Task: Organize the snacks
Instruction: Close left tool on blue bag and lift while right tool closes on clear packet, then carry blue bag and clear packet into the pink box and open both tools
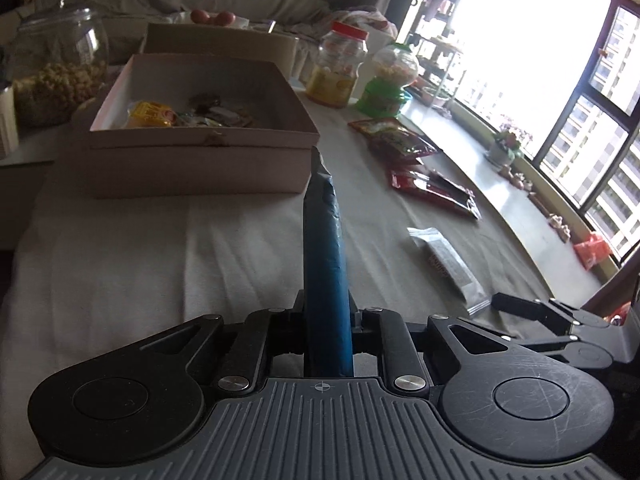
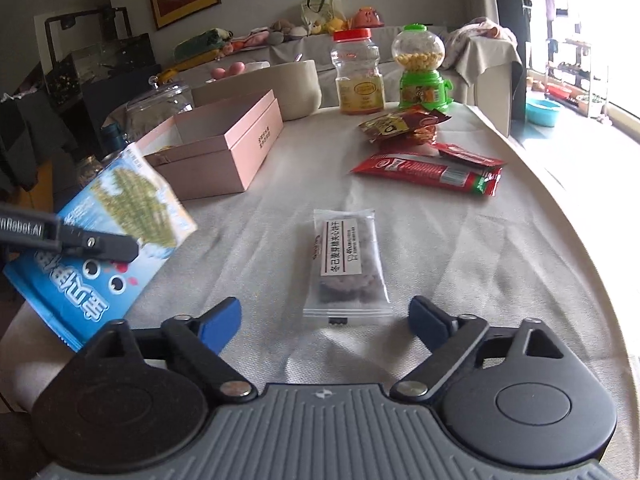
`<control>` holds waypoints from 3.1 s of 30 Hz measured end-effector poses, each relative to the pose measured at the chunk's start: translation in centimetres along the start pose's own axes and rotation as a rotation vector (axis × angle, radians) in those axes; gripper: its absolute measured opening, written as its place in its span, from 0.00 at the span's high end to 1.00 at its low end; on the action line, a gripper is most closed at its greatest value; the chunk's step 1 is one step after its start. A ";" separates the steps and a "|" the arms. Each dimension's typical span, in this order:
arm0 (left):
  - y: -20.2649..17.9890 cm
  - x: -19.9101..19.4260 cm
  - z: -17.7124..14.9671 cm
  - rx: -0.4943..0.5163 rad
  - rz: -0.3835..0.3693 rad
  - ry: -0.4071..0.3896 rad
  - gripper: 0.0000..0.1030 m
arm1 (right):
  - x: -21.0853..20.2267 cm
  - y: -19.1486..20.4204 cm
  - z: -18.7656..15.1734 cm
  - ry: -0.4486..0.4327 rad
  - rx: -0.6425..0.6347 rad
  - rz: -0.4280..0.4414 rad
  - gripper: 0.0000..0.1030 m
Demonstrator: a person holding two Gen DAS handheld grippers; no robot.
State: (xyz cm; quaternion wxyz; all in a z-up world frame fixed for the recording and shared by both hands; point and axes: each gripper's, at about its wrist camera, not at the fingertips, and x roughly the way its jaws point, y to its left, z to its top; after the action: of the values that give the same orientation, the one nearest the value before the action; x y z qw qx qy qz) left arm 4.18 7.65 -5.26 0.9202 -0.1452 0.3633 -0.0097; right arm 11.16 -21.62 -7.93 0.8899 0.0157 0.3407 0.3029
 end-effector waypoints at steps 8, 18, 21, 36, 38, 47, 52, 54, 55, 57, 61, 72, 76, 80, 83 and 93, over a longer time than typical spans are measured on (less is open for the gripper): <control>0.9 0.3 -0.4 -0.038 -0.054 -0.027 0.80 | 0.1 -0.5 0.3 0.018 0.042 0.040 0.00; 1.3 -0.3 -1.0 -0.033 -0.068 -0.044 0.81 | 2.2 0.1 3.0 0.040 -0.036 -0.025 0.14; 1.4 0.1 -1.1 -0.038 -0.051 -0.030 0.81 | 3.5 0.0 3.8 0.050 -0.040 -0.056 0.25; 2.2 -3.2 -1.2 -0.086 -0.113 -0.064 0.83 | -2.4 4.6 5.2 0.050 -0.230 0.047 0.64; 2.4 -4.8 -0.6 -0.094 -0.127 -0.107 0.83 | -4.3 5.6 6.9 -0.006 -0.256 0.067 0.64; 2.9 -13.7 10.1 0.029 -0.058 -0.443 0.83 | -9.2 11.6 19.4 -0.261 -0.365 0.155 0.64; 5.4 -10.7 16.0 -0.037 -0.052 -0.431 0.83 | -5.9 13.2 25.1 -0.261 -0.306 0.156 0.64; 7.0 -8.3 17.3 -0.079 -0.055 -0.393 0.83 | -3.7 13.7 26.3 -0.232 -0.290 0.136 0.64; 7.9 -7.3 17.6 -0.099 -0.061 -0.373 0.83 | -2.5 13.8 26.8 -0.214 -0.287 0.131 0.64; 9.2 -5.1 18.1 -0.137 -0.084 -0.334 0.83 | -0.1 14.2 27.4 -0.177 -0.285 0.123 0.64; 12.5 0.0 18.1 -0.207 -0.172 -0.251 0.82 | 4.9 15.1 28.0 -0.120 -0.296 0.099 0.64; 19.1 2.4 15.2 -0.314 -0.085 -0.289 0.79 | 17.1 15.9 26.1 0.111 -0.248 0.051 0.64; 18.1 1.2 14.5 -0.275 -0.042 -0.279 0.79 | 20.3 15.6 25.3 0.202 -0.188 0.089 0.60; 15.9 0.1 13.3 -0.226 -0.035 -0.277 0.79 | 20.2 14.9 24.9 0.194 -0.196 0.088 0.53; 14.0 0.1 12.5 -0.206 -0.077 -0.258 0.79 | 18.7 13.0 24.7 0.148 -0.202 0.080 0.45; 5.9 3.0 10.5 -0.109 -0.221 -0.172 0.79 | 14.2 0.4 23.8 0.034 -0.096 -0.157 0.28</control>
State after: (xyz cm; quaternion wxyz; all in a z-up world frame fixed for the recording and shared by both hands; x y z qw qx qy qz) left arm 12.93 15.69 -1.62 0.9320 -0.2343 0.2652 -0.0785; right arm 33.91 -9.28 2.00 0.9048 -0.0588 0.3410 0.2482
